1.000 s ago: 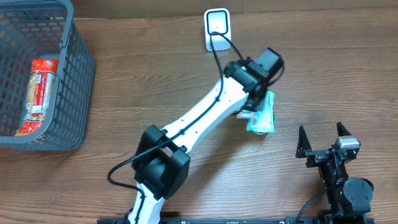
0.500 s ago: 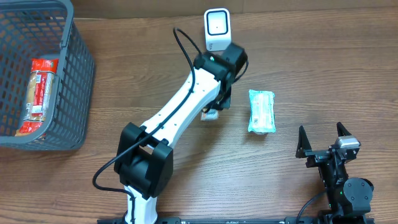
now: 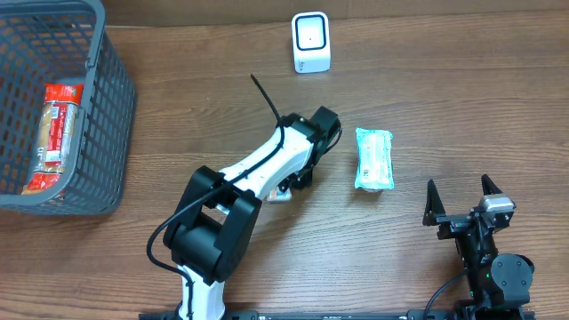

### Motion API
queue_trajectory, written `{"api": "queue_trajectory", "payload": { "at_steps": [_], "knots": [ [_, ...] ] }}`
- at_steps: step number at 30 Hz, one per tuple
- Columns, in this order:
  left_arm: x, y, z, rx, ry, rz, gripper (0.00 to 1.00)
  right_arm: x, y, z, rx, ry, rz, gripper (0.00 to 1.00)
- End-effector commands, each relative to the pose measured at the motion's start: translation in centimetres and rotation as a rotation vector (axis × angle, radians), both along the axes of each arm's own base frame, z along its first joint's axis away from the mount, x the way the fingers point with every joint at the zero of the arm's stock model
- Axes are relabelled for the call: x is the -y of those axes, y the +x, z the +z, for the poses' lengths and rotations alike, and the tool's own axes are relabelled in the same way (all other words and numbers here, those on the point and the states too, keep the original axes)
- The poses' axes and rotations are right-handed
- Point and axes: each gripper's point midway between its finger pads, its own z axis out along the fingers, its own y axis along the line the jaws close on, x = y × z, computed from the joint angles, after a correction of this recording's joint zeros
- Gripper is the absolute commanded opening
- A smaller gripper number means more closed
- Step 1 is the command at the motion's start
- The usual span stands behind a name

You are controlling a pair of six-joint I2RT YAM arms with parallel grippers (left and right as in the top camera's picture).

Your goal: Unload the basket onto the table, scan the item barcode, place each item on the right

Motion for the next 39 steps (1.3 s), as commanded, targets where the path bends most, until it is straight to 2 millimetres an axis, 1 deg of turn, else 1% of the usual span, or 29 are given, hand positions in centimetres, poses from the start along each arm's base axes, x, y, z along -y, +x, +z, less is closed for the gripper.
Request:
{"api": "queue_trajectory", "payload": {
  "at_steps": [1,4,6,9,10,12,15,17,19,21,24,25,26,27,28,30,33,36,39],
  "knots": [
    [-0.2,0.0,0.2,0.021,-0.004,0.011,0.53,0.3,0.0,-0.1,0.006,-0.002,-0.016,1.0],
    [0.1,0.4,0.8,0.028,-0.011,0.011,0.6,0.3,0.0,-0.1,0.006,-0.001,-0.016,1.0],
    [0.1,0.9,1.9,0.031,-0.013,0.019,0.63,0.3,0.0,-0.1,0.006,-0.002,-0.016,1.0],
    [0.0,2.1,4.4,0.055,-0.037,0.046,0.66,0.3,0.0,-0.1,0.006,-0.002,-0.016,1.0],
    [0.2,2.6,5.6,0.068,-0.07,0.061,0.67,0.3,0.0,-0.1,0.006,-0.002,-0.016,1.0],
    [0.8,3.4,7.2,0.079,-0.148,0.06,0.7,0.3,0.0,-0.1,0.006,-0.001,-0.016,1.0],
    [1.6,4.2,9.2,0.082,-0.282,0.036,0.71,0.3,0.0,-0.1,0.006,-0.001,-0.016,1.0],
    [1.2,4.5,10.1,0.077,-0.349,0.026,0.71,0.3,0.0,-0.1,0.006,-0.001,-0.016,1.0],
    [0.2,4.7,10.3,0.063,-0.373,0.039,0.7,0.3,0.0,-0.1,0.006,-0.002,-0.016,1.0],
    [-1.2,4.6,10.0,0.036,-0.381,0.065,0.66,0.3,0.0,-0.1,0.006,-0.001,-0.016,1.0],
    [-2.3,4.0,9.1,-0.017,-0.407,0.06,0.6,0.3,0.0,-0.1,0.006,-0.001,-0.016,1.0],
    [-2.4,3.6,8.6,-0.038,-0.419,0.055,0.57,0.3,0.0,-0.1,0.006,-0.001,-0.016,1.0],
    [-2.5,3.3,8.2,-0.056,-0.43,0.052,0.5,0.3,0.0,-0.1,0.006,-0.001,-0.016,1.0],
    [-2.3,2.9,7.6,-0.076,-0.45,0.041,0.29,0.3,0.0,-0.1,0.006,-0.002,-0.016,1.0],
    [-1.9,2.5,7.2,-0.094,-0.474,0.022,0.04,0.3,0.0,-0.1,0.006,-0.001,-0.016,1.0],
    [-0.8,1.9,6.6,-0.126,-0.532,-0.036,0.04,0.3,0.0,-0.1,0.006,-0.002,-0.016,1.0],
    [0.6,1.7,6.8,-0.136,-0.582,-0.073,0.04,0.3,0.0,-0.1,0.006,-0.001,-0.016,1.0],
    [2.7,2.0,7.5,-0.119,-0.656,-0.08,0.04,0.3,0.0,-0.1,0.006,-0.001,-0.016,1.0],
    [4.5,2.7,8.1,-0.077,-0.679,-0.037,0.04,0.3,0.0,-0.1,0.006,-0.001,-0.016,1.0]
  ]
}}
